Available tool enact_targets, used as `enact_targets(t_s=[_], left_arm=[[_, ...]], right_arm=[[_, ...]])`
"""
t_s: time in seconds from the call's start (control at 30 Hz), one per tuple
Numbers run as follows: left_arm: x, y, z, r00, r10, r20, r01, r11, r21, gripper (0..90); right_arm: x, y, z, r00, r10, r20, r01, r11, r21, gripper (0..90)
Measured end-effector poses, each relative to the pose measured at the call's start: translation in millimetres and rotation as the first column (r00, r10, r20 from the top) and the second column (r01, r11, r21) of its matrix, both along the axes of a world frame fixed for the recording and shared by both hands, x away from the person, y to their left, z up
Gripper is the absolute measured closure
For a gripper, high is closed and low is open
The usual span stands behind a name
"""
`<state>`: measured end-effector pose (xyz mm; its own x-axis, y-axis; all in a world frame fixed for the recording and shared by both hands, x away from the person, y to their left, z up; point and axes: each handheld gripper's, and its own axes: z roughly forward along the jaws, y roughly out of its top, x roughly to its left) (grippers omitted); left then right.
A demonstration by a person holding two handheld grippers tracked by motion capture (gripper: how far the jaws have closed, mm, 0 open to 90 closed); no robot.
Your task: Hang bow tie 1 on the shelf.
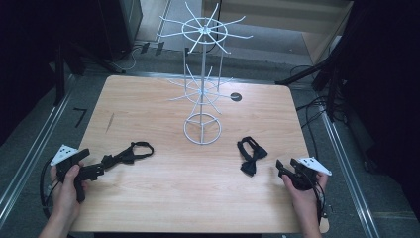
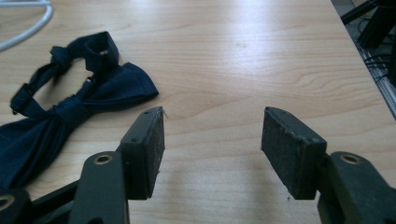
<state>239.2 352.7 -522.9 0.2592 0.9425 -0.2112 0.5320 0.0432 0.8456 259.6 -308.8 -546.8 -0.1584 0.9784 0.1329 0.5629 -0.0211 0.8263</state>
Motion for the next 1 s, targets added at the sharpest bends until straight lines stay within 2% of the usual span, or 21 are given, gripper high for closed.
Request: enact_targets(t_s=[0.13,0.23,0.27,0.4,0.53,0.73,0.8,1.0], left_arm=[[-0.3,-0.6,0.2,1.0,0.01,0.0,-0.01,0.9999,0.007,1.5],[0.3,-0.6,0.1,0.9997,0.025,-0.008,-0.025,0.9996,0.013,1.5],[1.8,-1.4,0.0,0.9993,0.032,-0.018,-0.032,0.9993,0.022,1.5],[2.8,-4.8,0.2,0.999,0.041,-0.015,-0.04,0.9981,0.047,1.5],[2.8,-5.1,0.3,0.9987,0.051,-0.01,-0.05,0.9976,0.049,1.5],[4.5,-4.0,0.3,0.9959,0.091,-0.002,-0.091,0.9953,0.033,1.5],[4.5,-4.3,0.3,0.9964,0.085,-0.002,-0.085,0.9958,0.034,1.5],[4.2,-6.1,0.4,0.9964,0.085,0.007,-0.085,0.9951,0.05,1.5]], right_arm=[[-0.6,4.7,4.1,0.9996,0.019,0.023,-0.019,0.9997,-0.013,42.2],[-2.4,13.5,12.1,0.9976,0.042,0.056,-0.041,0.9988,-0.026,42.2],[-4.2,19.7,17.2,0.9953,0.057,0.078,-0.054,0.9975,-0.045,42.1],[-5.6,27.1,24.4,0.9927,0.064,0.102,-0.058,0.9963,-0.064,42.1],[-4.7,30.7,27.8,0.9912,0.075,0.11,-0.067,0.9955,-0.067,42.2],[1.9,42.6,37.0,0.9891,0.096,0.112,-0.088,0.9931,-0.078,42.3],[5.2,46.8,40.4,0.9865,0.106,0.125,-0.095,0.9917,-0.086,42.2],[20.0,56.3,47.9,0.9862,0.115,0.119,-0.103,0.9895,-0.101,42.4]])
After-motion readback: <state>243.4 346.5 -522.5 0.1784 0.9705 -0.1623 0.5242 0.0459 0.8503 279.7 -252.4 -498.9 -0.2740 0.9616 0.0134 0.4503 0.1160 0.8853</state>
